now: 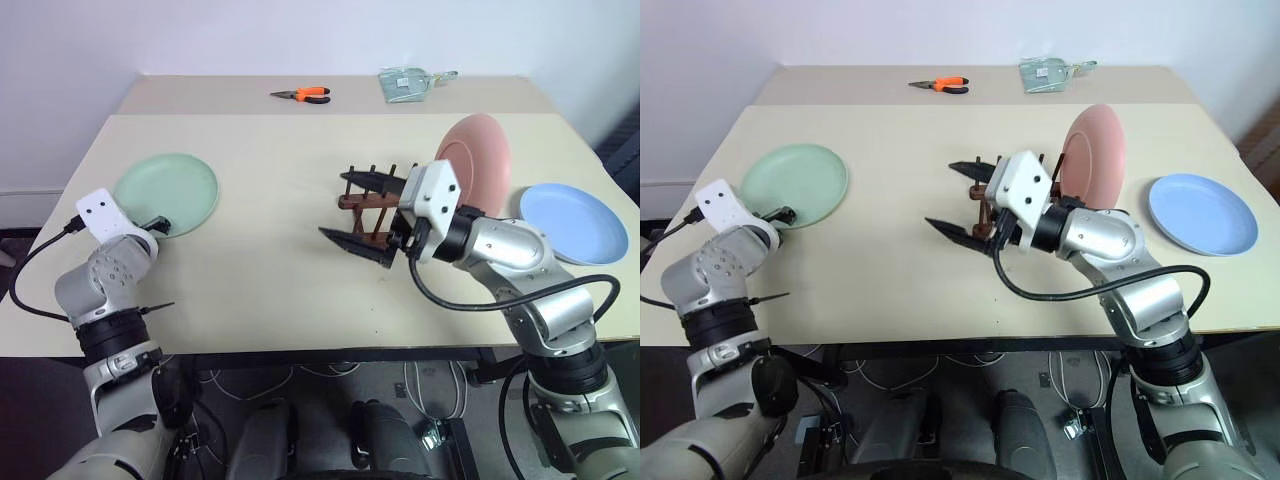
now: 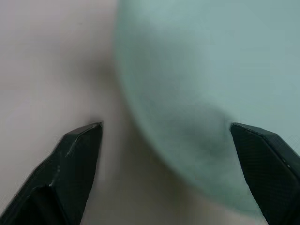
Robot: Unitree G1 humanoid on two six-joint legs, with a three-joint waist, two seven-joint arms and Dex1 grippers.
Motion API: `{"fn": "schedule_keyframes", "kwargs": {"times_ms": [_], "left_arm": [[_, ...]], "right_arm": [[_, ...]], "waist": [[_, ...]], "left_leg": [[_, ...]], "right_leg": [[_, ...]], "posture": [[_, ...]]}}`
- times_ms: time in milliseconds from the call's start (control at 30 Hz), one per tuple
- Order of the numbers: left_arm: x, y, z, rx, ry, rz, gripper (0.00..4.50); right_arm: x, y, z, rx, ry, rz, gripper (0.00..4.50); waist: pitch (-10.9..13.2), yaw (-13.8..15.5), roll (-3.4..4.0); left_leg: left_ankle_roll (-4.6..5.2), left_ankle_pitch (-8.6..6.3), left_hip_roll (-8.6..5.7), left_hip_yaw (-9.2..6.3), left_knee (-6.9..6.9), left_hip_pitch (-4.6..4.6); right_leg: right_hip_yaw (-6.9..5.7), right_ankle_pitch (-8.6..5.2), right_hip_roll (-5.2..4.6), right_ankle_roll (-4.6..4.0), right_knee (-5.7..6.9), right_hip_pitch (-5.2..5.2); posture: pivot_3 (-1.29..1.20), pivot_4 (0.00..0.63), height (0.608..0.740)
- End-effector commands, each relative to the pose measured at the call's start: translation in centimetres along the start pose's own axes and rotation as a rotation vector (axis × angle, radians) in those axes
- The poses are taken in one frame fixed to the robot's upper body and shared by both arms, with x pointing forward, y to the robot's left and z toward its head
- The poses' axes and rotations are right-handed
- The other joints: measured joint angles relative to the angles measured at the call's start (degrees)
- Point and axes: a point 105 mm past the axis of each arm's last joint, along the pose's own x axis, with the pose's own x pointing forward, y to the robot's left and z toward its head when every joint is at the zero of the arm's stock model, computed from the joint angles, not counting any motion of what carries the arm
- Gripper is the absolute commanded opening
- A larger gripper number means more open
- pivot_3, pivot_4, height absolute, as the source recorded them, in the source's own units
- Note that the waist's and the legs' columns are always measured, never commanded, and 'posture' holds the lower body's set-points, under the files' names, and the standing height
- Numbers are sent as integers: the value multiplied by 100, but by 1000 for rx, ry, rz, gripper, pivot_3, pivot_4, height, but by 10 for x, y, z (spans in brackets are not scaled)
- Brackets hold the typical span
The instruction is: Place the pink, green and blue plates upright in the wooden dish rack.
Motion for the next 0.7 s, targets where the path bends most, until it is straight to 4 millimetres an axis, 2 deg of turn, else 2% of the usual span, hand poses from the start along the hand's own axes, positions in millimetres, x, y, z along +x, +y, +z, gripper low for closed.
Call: {"fn": "schedule_keyframes", "kwargs": {"times_ms": [33,167,233,300,400,433,533,700], "left_arm": [[4,-6,2,-64,-4,-26,2670],[5,-12,7,-97,-17,-52,723],[5,-16,8,-93,-23,-71,49],[1,-25,14,-69,-56,-114,49],[-16,-57,37,-5,-210,-269,49],[-27,-72,47,19,-274,-338,0],[-63,-115,64,51,-415,-540,0],[-116,-166,68,109,-521,-793,0]], "right_arm": [[-1,7,5,-61,-6,17,3949],[-2,8,-2,-67,18,9,3949],[-2,8,-3,-74,23,2,3949],[-2,6,-4,-81,26,-11,3949],[0,-1,-11,-88,70,-25,3949],[1,-6,-16,-119,107,-33,4487],[8,-15,-27,-325,205,-33,4487],[22,-39,-29,-624,262,-103,4487]], "waist": [[0,-9,0],[-1,-4,-1],[-3,-6,-2],[-3,-11,-2],[-3,-3,-3],[-1,-4,-5],[-1,-5,-5],[-1,-54,-4]], "left_leg": [[-2,1,0,0,-1,1],[-23,13,0,0,-5,2],[-23,12,-1,0,-5,2],[-23,12,-1,1,-8,3],[-24,13,-1,1,-10,4],[-26,14,-1,1,-10,4],[-27,14,-6,3,-10,3],[-31,16,-6,9,-21,3]], "right_leg": [[0,0,0,0,0,0],[0,0,0,0,0,-2],[1,0,-2,0,-1,-1],[1,0,-3,0,-1,-1],[1,0,-2,0,-1,-1],[1,0,-4,-1,-1,-1],[1,1,-11,-2,-2,-2],[4,1,-9,-3,-6,-9]], "posture": [[0,150,740],[0,150,740],[0,150,740],[0,150,740],[0,150,740],[0,150,740],[0,150,740],[0,150,740]]}}
